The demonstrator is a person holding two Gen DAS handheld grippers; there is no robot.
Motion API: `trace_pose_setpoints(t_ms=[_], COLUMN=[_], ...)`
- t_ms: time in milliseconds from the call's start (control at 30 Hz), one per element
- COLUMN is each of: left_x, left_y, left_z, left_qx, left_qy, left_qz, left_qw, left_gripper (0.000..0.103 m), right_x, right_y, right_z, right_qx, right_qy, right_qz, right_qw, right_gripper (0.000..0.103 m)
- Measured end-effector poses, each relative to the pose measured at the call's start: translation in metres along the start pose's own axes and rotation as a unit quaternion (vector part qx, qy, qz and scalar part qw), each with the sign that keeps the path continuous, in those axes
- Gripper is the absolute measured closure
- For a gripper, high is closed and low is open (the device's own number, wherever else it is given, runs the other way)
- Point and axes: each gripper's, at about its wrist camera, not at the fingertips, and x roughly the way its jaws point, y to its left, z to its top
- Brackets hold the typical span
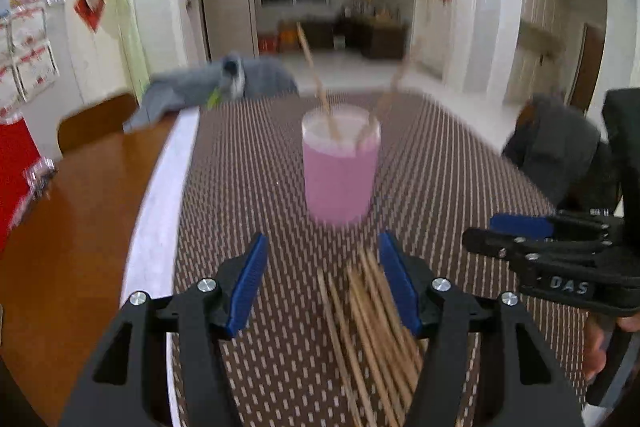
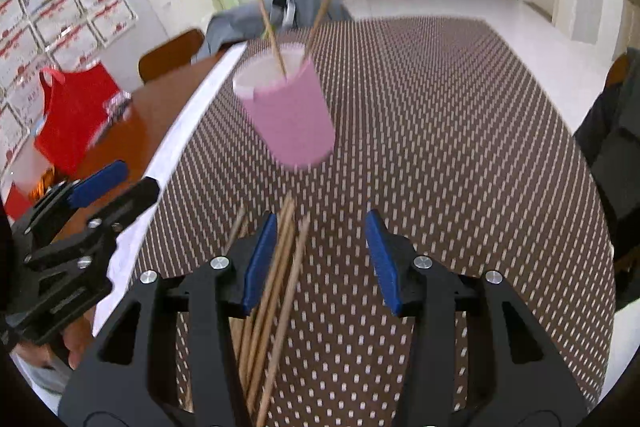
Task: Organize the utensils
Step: 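Lower the left gripper onto another chopstick and close while the right gripper grasps one too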
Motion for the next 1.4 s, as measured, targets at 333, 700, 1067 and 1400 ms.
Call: trace_pose_setpoints(t_ms=[333,700,1067,1400], left_x=[0.037,0.062,0.071,0.083], left_y=[0.006,0.019,0.011,0.024], left_z=[-0.041,-0.053,-0.05,-0.04], left_qx=[-0.018,-0.044,-0.032,-0.049], left_qy=[0.145,0.193,0.199,0.194], left_qz=[-0.018,-0.008,0.005,0.032], left_qw=[0.9891,0.9801,0.9795,0.9792], left_gripper=[0.045,0.061,0.061,0.092], right_x=[0.022,0.033,0.053,0.086], right_y=[0.007,0.007,0.023,0.056], right_z=[-0.037,-0.046,-0.034,-0.018], right_qx=[-0.029,-0.026,-0.032,-0.046], right_qy=[0.085,0.121,0.131,0.15], right_qz=[0.0,-0.004,-0.021,-0.059], right_qw=[0.996,0.992,0.991,0.986], right_gripper=[0.057,0.057,0.057,0.057])
